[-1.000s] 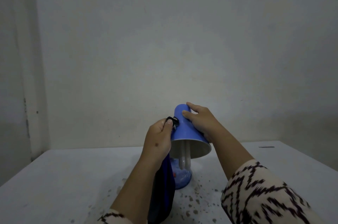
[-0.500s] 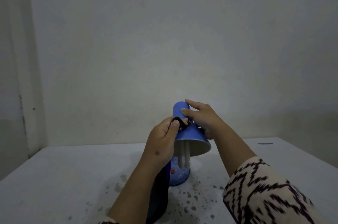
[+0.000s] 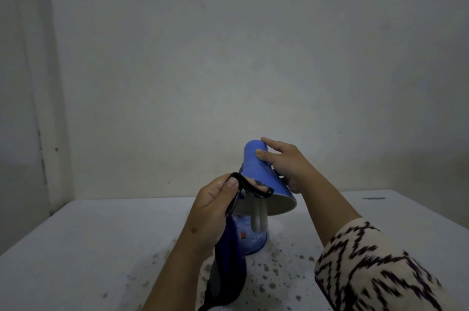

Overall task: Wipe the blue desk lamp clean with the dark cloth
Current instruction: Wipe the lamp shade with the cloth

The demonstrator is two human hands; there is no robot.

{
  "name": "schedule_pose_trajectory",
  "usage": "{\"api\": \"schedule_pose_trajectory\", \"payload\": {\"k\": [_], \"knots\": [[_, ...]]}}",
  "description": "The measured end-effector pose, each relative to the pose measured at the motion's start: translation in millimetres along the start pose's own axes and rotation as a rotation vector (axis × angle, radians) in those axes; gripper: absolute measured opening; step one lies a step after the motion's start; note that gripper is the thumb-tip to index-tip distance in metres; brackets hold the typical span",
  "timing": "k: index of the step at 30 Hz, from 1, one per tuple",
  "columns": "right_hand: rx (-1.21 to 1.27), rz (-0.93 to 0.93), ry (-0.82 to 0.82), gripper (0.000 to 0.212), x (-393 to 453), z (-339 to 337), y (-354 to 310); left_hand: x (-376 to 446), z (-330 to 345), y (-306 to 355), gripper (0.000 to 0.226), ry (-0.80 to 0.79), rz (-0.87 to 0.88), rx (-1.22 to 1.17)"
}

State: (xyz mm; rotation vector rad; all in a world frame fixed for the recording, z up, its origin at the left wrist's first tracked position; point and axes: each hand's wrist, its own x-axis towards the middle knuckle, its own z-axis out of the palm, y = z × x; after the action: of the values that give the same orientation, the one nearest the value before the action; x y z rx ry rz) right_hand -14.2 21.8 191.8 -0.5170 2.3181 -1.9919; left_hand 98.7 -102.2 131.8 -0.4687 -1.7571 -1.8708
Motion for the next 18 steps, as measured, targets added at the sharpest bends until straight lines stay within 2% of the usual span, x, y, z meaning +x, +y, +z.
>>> {"api": "schedule_pose_trajectory", "payload": {"k": [4,8,10,13,18], "knots": [[-0.024,-0.025,0.003,0.048,2.2,-0.5,1.6,12.8,-14.0,7.9,0.03,0.215,-0.123,-0.263],[-0.06,0.018,-0.006,0.056,6.5,-1.2,4.6,33.5,-17.2,12.5,0.031,0.371,-0.182,-0.246],[-0.079,0.085,-0.066,0.059,9.5,-3.1,6.9,41.7,-14.9,9.5,0.03,0.428,-0.225,-0.211],[-0.073,0.141,-0.157,0.054,8.0,-2.8,5.1,47.9,-8.0,3.3,0.031,0.42,-0.265,-0.164],[-0.156,0.082,-0.153,0.049,8.7,-0.4,0.2,48.2,1.7,-0.1,0.031,0.384,-0.28,-0.134]]}}
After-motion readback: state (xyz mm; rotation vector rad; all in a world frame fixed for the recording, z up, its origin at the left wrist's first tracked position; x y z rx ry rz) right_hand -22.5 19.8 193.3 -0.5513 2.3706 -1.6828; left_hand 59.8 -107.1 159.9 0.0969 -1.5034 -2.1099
